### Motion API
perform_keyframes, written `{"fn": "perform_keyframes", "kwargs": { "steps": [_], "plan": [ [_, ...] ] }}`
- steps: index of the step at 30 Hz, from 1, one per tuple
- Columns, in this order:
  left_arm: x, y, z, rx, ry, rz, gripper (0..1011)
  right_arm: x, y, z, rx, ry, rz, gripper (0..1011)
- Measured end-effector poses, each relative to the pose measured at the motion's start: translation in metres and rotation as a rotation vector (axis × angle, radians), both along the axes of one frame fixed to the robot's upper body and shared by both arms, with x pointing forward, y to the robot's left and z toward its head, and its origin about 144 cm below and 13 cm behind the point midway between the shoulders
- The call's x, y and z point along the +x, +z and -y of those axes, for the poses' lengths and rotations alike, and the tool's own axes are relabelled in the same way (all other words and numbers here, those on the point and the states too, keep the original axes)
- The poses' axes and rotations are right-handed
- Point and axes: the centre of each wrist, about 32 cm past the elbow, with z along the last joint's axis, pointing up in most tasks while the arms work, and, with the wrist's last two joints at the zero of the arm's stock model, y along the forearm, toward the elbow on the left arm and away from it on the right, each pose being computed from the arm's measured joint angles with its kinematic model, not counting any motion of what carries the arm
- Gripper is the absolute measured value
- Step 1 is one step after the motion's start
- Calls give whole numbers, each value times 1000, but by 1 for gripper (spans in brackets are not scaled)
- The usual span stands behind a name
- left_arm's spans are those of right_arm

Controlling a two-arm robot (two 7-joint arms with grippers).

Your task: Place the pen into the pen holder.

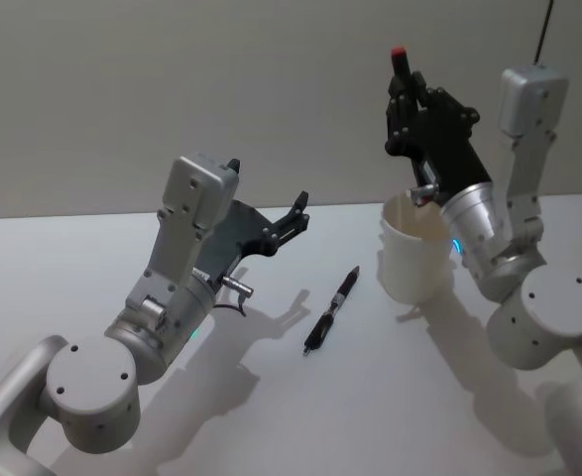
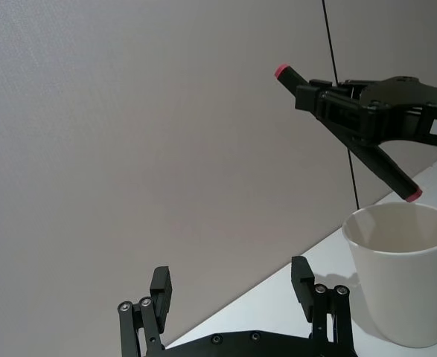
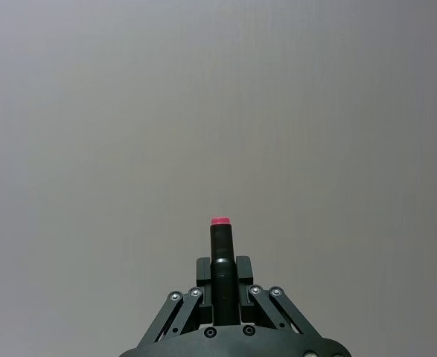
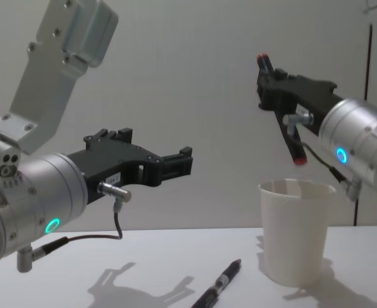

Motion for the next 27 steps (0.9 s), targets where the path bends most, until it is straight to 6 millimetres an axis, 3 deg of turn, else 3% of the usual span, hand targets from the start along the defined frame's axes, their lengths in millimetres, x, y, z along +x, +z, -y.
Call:
{"fn": "perform_keyframes", "kwargs": {
  "steps": [27],
  "plan": [
    [0,0,0,0,0,0,1001,-10,-35,8,-50,-4,-39,177]
  ]
}}
